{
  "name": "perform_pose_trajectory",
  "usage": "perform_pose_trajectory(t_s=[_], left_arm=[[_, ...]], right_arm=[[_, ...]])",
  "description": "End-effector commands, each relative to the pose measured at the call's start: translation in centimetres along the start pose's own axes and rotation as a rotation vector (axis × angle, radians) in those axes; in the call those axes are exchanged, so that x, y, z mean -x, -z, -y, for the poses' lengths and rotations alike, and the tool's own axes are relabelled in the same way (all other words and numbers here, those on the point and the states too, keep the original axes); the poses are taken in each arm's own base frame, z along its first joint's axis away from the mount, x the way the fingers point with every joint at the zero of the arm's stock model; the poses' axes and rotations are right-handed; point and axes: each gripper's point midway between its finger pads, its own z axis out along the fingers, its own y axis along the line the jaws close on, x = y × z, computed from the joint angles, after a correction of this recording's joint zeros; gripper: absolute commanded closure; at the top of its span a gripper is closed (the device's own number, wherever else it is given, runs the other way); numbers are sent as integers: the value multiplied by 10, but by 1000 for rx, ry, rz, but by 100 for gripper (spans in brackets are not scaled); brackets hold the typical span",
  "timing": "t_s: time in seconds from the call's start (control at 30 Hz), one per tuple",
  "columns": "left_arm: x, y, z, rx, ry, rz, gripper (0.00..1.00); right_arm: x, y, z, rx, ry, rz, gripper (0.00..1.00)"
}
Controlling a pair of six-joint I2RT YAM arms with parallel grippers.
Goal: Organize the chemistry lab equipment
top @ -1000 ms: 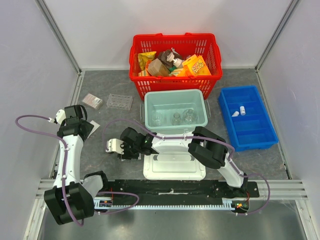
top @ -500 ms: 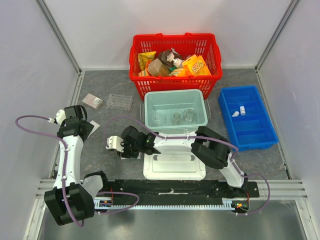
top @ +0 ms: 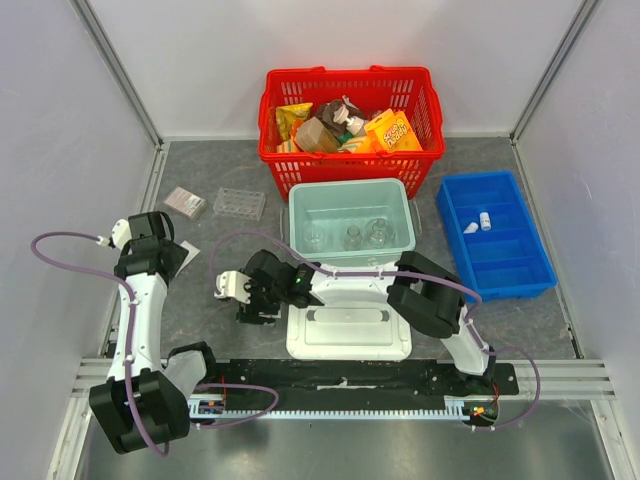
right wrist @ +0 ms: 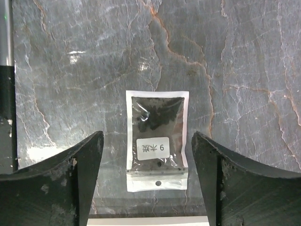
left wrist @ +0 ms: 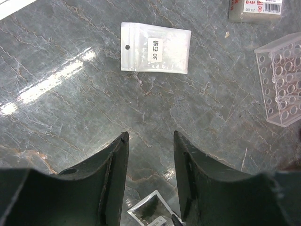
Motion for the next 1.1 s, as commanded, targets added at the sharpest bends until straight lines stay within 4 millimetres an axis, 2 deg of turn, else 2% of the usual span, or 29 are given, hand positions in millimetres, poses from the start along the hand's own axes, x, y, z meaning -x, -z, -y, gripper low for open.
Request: perform_pose_trajectory(t_s=[0.0, 0.63, 0.8, 0.93, 1.07], left_arm=[[6, 1, 0, -14, 9, 34, 51], [7, 1, 0, -16, 9, 41, 51], [8, 2, 1, -14, 9, 43, 51], [9, 4, 1, -14, 13, 45, 51], [8, 4, 1, -17, 18, 44, 51]], right_arm=[[9, 9, 11, 22, 10, 7, 15], [-26, -9, 22, 28, -40, -131, 4], [-40, -10, 14, 62, -71, -185, 14], [-44, -11, 7, 94, -84, -194, 30], [-46, -12, 8, 84, -87, -198, 40]])
